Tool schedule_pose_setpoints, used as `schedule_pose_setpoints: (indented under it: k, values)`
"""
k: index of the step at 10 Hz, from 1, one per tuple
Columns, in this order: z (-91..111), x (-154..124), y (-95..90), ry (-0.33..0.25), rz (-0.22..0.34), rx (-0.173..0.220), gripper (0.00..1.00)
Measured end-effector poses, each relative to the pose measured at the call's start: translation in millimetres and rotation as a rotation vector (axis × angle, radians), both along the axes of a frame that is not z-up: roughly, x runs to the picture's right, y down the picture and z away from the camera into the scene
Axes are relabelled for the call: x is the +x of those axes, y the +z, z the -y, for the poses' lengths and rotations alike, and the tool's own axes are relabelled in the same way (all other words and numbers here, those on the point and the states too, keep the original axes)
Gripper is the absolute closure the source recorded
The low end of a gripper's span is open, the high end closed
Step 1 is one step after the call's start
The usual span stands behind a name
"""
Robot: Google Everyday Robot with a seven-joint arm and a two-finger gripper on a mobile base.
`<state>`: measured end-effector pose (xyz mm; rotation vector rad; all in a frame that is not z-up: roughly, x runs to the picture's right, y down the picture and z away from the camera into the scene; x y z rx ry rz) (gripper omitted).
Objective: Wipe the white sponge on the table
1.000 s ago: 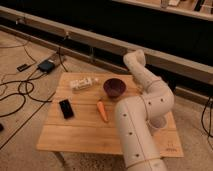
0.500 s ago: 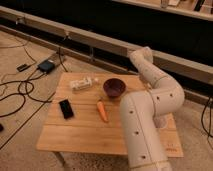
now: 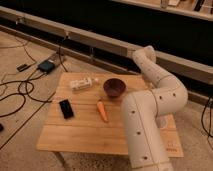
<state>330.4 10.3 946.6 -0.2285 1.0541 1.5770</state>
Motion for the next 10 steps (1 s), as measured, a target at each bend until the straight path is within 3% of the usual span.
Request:
schedule_pose_setpoints:
  k: [6, 10]
  values:
    - [-10.9, 9.5, 11.6, 0.033, -0.022, 0.0, 1.0]
    - [-20.8, 0.2, 24.2, 0.038, 0.001, -0.012, 1.0]
